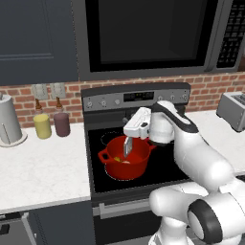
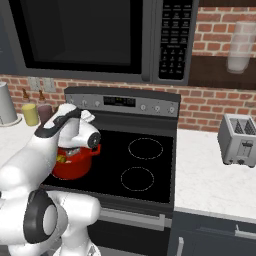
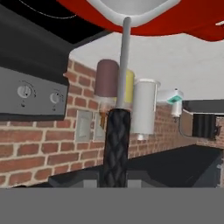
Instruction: Put the garlic and lemon in the pot. Retrieve the spatula and lightly stir the vegetables in the pot.
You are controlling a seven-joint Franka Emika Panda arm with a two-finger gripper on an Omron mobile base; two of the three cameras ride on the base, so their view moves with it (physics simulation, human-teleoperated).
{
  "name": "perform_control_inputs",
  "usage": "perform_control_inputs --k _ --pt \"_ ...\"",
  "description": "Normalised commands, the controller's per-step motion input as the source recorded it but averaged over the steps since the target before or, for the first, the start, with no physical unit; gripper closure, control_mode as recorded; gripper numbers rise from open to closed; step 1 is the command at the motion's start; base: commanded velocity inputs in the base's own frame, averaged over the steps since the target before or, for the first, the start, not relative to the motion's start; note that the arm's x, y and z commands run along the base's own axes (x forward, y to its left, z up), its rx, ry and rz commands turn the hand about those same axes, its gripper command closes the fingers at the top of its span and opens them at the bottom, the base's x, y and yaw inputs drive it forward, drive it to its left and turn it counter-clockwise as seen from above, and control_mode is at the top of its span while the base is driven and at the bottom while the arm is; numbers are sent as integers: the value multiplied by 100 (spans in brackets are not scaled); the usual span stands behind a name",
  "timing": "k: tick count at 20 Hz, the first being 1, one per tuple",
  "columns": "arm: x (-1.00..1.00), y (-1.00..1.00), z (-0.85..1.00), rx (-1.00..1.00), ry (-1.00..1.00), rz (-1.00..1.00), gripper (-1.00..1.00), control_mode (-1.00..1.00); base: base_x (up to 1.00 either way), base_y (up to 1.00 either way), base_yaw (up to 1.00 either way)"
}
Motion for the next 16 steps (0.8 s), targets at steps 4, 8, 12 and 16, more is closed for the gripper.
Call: perform_control_inputs --k 4,8,12,16 --pt "-26 0 13 14 29 -12 100 -100 0 0 0" --pt "-31 0 -18 17 26 -12 100 -100 0 0 0" --pt "-1 0 -30 10 20 -15 100 -100 0 0 0" --pt "18 0 -52 4 15 -17 100 -100 0 0 0"
